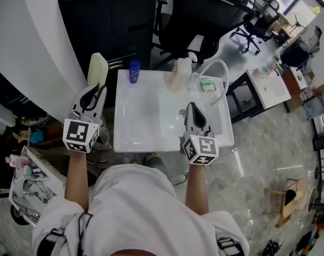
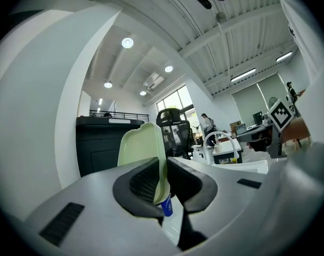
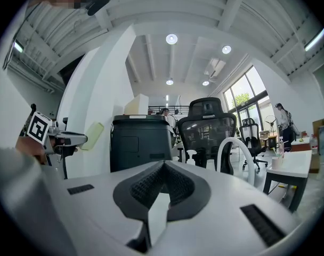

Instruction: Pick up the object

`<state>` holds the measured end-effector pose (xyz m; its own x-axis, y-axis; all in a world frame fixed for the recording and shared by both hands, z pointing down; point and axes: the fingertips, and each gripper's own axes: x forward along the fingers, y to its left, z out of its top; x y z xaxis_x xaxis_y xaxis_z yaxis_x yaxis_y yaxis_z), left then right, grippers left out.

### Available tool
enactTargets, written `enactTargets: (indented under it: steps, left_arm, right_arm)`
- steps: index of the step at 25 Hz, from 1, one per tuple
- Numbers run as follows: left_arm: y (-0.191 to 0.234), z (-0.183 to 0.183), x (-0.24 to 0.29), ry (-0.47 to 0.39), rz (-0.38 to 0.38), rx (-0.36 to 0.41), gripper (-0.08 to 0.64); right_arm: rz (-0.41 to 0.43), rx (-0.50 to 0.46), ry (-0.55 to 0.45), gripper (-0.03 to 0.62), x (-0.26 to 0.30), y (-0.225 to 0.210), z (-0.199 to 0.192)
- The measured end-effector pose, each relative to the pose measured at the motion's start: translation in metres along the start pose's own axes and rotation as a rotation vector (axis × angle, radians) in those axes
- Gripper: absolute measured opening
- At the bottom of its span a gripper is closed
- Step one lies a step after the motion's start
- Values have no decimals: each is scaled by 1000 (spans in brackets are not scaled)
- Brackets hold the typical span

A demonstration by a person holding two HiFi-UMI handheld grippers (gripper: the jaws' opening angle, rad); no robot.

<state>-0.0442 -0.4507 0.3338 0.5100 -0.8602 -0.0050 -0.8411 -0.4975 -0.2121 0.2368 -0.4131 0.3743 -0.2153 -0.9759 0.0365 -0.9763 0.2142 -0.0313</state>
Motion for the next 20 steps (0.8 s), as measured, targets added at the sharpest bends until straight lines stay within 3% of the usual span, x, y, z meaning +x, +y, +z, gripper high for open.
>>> enactTargets:
  steps: [20]
  left_arm:
    - [-4,-1,3,10,-11,10,61]
  right_arm:
    - [-55,2,-4,5,-12,-24,4]
